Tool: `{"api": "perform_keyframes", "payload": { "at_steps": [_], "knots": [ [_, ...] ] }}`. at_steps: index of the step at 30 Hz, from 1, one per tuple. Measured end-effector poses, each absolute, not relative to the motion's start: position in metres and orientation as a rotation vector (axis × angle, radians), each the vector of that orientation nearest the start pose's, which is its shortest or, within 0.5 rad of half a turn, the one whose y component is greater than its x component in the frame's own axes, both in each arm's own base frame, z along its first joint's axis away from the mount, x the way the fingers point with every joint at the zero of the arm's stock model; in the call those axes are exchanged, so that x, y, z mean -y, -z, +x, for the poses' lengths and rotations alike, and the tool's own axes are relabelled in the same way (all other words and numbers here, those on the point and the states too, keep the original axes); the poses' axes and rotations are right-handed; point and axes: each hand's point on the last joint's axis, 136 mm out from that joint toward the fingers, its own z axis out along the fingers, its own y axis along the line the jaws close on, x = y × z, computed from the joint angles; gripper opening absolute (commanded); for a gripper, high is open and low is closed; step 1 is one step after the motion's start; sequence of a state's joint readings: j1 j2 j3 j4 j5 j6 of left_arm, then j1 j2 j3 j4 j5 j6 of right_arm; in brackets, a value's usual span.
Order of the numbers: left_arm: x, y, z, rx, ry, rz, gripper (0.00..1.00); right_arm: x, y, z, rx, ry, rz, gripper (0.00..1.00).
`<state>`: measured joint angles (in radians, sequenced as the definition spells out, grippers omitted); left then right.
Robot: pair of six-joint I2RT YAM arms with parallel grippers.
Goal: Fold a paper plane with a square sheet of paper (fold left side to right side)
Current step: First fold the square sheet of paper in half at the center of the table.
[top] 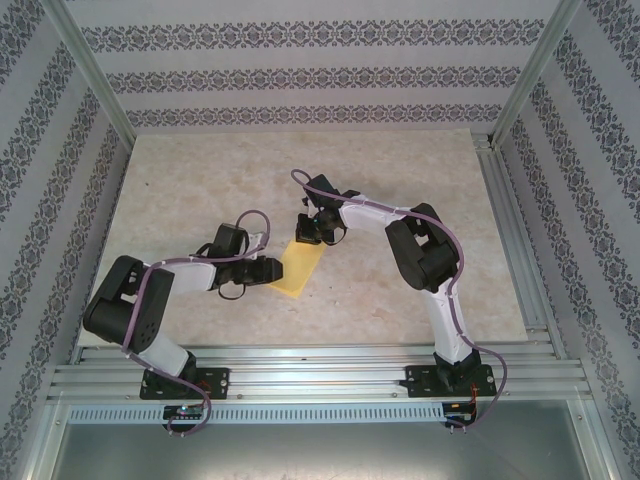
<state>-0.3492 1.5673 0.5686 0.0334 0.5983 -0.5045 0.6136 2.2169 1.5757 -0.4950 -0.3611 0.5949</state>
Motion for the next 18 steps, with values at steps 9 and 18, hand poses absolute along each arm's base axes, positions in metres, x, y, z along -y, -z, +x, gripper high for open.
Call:
{"api": "perform_keyframes", "payload": {
  "at_steps": [9, 18],
  "knots": [
    [0.185, -0.026, 0.239, -2.740, 1.018, -0.007, 0.37, -0.341, -0.013, 0.383, -2.881, -0.774, -0.145, 0.04],
    [0.185, -0.102, 0.261, -2.638, 0.975, 0.009, 0.38, -0.341, -0.013, 0.384, -2.878, -0.764, -0.156, 0.03]
  ]
}}
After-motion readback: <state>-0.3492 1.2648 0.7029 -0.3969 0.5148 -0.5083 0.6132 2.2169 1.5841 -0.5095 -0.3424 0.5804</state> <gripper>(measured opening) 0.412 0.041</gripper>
